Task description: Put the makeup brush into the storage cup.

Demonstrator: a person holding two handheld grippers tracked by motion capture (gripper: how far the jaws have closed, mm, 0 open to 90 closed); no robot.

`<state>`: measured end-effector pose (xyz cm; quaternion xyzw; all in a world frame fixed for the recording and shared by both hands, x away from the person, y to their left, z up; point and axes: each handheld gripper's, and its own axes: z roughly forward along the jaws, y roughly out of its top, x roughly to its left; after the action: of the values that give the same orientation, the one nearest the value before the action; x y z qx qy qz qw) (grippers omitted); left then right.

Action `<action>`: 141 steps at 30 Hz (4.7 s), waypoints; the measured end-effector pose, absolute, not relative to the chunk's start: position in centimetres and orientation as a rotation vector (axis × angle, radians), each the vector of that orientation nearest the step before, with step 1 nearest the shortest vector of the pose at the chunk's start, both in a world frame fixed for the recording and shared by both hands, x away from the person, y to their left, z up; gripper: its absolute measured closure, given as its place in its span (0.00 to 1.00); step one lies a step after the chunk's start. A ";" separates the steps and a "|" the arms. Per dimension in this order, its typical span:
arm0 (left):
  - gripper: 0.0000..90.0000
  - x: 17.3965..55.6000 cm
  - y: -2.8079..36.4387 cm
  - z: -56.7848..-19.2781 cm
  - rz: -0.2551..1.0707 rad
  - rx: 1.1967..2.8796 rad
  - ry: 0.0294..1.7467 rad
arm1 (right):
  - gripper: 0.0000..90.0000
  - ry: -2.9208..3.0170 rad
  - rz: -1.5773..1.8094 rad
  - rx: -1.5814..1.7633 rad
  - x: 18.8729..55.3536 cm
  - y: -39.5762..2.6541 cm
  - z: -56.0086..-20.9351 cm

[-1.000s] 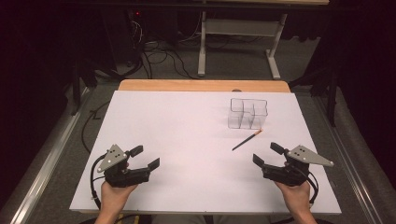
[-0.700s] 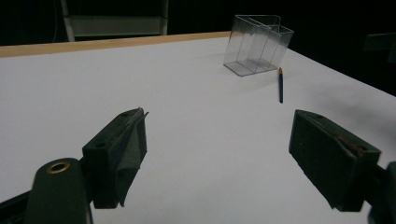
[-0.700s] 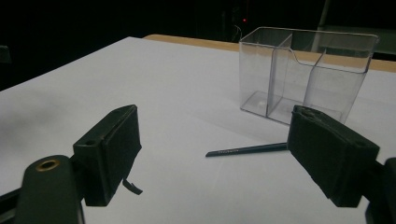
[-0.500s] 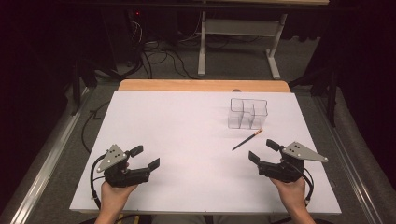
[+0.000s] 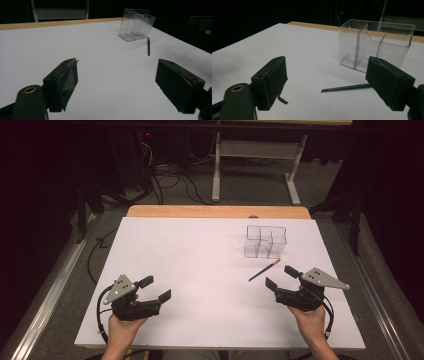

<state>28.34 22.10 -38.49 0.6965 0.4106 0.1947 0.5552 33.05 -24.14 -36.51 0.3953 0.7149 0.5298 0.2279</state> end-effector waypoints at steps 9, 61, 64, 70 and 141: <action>0.21 28.3 22.1 -38.5 0.458 1.647 0.969 | 0.21 1.957 1.459 1.094 33.7 -24.0 -36.2; 0.20 28.4 22.0 -38.5 0.451 1.655 0.962 | 0.21 1.926 1.423 1.113 38.2 -21.9 -33.7; 0.20 28.4 22.0 -38.5 0.450 1.656 0.963 | 0.21 1.924 1.421 1.114 38.4 -21.8 -33.5; 0.21 28.4 22.0 -38.6 0.451 1.656 0.966 | 0.21 1.920 1.414 1.115 38.9 -21.4 -33.3; 0.21 28.5 22.0 -38.6 0.445 1.656 0.968 | 0.27 2.066 1.057 1.444 44.2 -21.1 -32.3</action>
<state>28.49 21.96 -38.56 0.7006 0.4094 0.1883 0.5532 44.17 -21.12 -32.34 0.5173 0.7401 0.3789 0.2028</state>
